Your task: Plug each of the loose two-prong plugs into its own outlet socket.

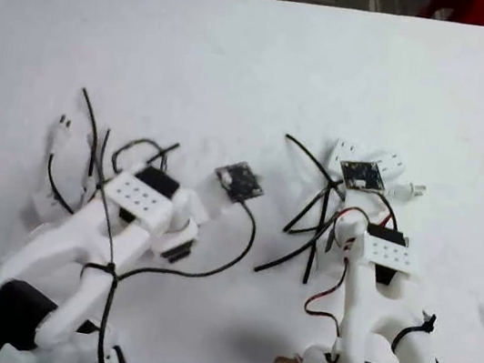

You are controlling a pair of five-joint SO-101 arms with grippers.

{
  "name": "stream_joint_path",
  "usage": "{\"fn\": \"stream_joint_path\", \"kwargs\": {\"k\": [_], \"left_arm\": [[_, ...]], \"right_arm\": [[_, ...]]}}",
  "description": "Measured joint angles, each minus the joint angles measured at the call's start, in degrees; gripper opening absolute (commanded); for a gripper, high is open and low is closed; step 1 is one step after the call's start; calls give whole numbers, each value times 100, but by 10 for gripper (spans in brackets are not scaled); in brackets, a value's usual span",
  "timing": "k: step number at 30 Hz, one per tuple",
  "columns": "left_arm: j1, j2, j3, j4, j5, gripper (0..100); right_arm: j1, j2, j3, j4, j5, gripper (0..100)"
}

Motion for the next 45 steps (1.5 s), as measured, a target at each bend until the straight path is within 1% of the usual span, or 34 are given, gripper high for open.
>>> {"fn": "stream_joint_path", "kwargs": {"k": [5,11,15,18,21,28,32,35,38,41,45], "left_arm": [[-167,0,-1160,536,-738,24],[-642,44,-2470,607,-1600,24],[-862,730,-3569,615,-1908,24],[-1046,1662,-4721,721,-1934,24],[-1222,2813,-6066,1011,-1934,24],[-1336,5793,-9758,1811,-1934,24],[-1354,7376,-11763,1987,-1960,26],[-1389,8413,-12941,1978,-1969,86],[-1512,9222,-13574,1758,-1969,161],[-1705,9600,-13723,1477,-1960,171],[-1960,9662,-13820,1327,-1398,234]], "right_arm": [[0,0,0,0,0,24],[0,0,0,0,0,24],[0,0,0,0,0,24],[0,0,0,0,0,24],[0,0,0,0,0,24],[0,0,0,0,0,24],[0,0,0,0,0,24],[0,0,0,0,0,24],[0,0,0,0,0,24],[0,0,0,0,0,24],[0,0,0,0,0,24]]}}
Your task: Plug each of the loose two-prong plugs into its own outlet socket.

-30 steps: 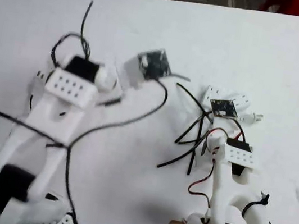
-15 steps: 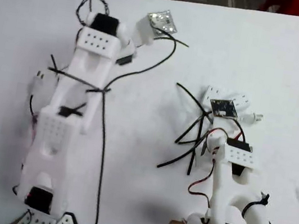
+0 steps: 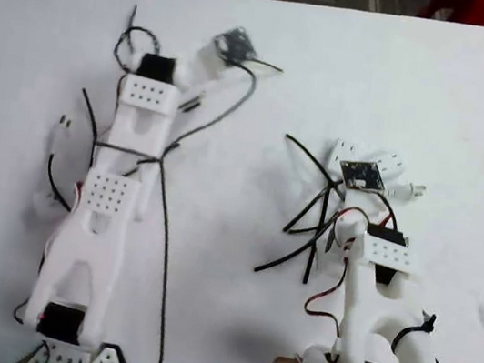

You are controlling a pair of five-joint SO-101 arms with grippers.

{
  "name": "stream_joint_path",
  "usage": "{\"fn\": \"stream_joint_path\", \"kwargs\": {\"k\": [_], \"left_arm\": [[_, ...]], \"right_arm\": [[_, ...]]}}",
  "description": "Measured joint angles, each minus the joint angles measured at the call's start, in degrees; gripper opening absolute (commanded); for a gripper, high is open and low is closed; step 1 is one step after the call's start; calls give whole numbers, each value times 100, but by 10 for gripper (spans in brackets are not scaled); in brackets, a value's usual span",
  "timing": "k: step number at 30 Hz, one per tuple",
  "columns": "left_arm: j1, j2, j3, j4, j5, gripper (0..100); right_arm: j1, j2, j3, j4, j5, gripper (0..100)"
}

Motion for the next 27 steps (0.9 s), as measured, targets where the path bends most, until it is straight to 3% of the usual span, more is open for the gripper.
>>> {"fn": "stream_joint_path", "kwargs": {"k": [6,12,20,23,27], "left_arm": [[-308,-237,-9,9,897,255],[-712,-1538,-9,466,1477,282],[-1512,-3235,-18,1442,1565,282],[-1829,-3596,-18,2031,1591,267],[-2462,-3780,-18,2215,1908,268]], "right_arm": [[0,0,0,0,0,24],[0,0,0,0,0,24],[0,0,0,0,0,24],[0,0,0,0,0,24],[0,0,0,0,0,24]]}}
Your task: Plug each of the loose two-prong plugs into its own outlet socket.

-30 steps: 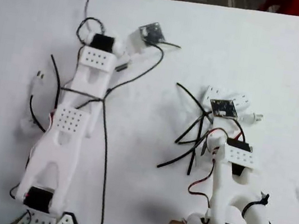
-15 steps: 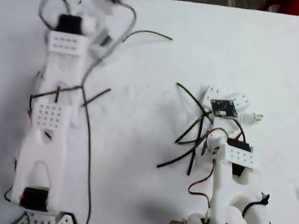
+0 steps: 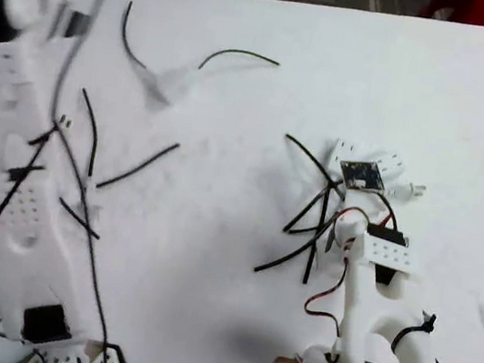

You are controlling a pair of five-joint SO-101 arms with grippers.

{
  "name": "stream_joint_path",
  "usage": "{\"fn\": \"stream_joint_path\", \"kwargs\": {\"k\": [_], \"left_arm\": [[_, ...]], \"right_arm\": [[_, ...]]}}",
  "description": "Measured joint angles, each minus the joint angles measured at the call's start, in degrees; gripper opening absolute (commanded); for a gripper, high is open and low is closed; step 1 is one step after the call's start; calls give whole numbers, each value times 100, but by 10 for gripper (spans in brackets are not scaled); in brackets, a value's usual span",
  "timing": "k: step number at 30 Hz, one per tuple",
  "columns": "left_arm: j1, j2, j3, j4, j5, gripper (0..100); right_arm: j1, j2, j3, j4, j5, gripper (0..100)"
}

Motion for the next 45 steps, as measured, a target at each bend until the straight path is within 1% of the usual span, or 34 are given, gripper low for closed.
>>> {"fn": "stream_joint_path", "kwargs": {"k": [2,4,5,9,13,17,23,25,27,31,34,38,41,43,45], "left_arm": [[-343,-9,123,18,44,268],[-589,-9,501,18,26,266],[-686,-9,756,18,-105,265],[-958,-9,1899,18,-651,264],[-1090,-149,2901,18,-730,264],[-1090,-1002,4149,18,-730,264],[-1081,-2699,6435,18,-633,264],[-1081,-3191,7200,18,-299,264],[-1081,-3631,7947,18,255,264],[-1081,-4334,9345,18,1662,264],[-1081,-4589,10277,-79,2813,264],[-1081,-4624,11068,-510,4325,264],[-1081,-4633,11473,-862,4941,264],[-1081,-4633,11710,-1169,5143,264],[-1081,-4633,11930,-1503,5196,264]], "right_arm": [[0,0,0,0,0,24],[0,0,0,0,0,24],[0,0,0,0,0,24],[0,0,0,0,0,24],[0,0,0,0,0,24],[0,0,0,0,0,24],[0,0,0,0,0,24],[0,0,0,0,0,24],[0,0,0,0,0,24],[0,0,0,0,0,24],[0,0,0,0,0,24],[0,0,0,0,0,24],[0,0,0,0,0,24],[0,0,18,0,0,24],[0,0,18,0,0,24]]}}
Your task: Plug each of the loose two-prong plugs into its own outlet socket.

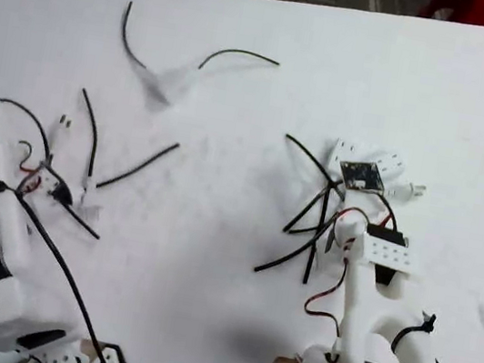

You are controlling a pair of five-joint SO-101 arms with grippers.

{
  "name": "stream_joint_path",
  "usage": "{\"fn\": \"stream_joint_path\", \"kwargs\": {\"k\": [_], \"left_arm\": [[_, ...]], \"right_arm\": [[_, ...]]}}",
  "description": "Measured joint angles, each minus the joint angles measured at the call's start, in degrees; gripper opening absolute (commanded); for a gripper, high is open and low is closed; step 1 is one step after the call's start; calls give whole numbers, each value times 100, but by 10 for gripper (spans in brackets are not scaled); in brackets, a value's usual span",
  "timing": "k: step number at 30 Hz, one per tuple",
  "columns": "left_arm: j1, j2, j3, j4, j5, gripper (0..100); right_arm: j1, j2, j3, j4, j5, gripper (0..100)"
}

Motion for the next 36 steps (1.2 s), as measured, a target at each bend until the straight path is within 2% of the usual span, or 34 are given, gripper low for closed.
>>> {"fn": "stream_joint_path", "kwargs": {"k": [4,8,18,23,30,36], "left_arm": [[-114,0,510,-668,132,267],[-114,-158,879,-1266,818,267],[-114,-202,967,-2057,2101,264],[-114,-202,1125,-2321,2374,264],[343,-211,1679,-3024,2418,264],[369,-202,1802,-3130,2418,264]], "right_arm": [[0,0,0,0,0,24],[0,0,0,0,0,24],[0,0,0,0,0,24],[-26,0,0,0,0,24],[-141,0,0,0,0,24],[-167,0,0,0,0,24]]}}
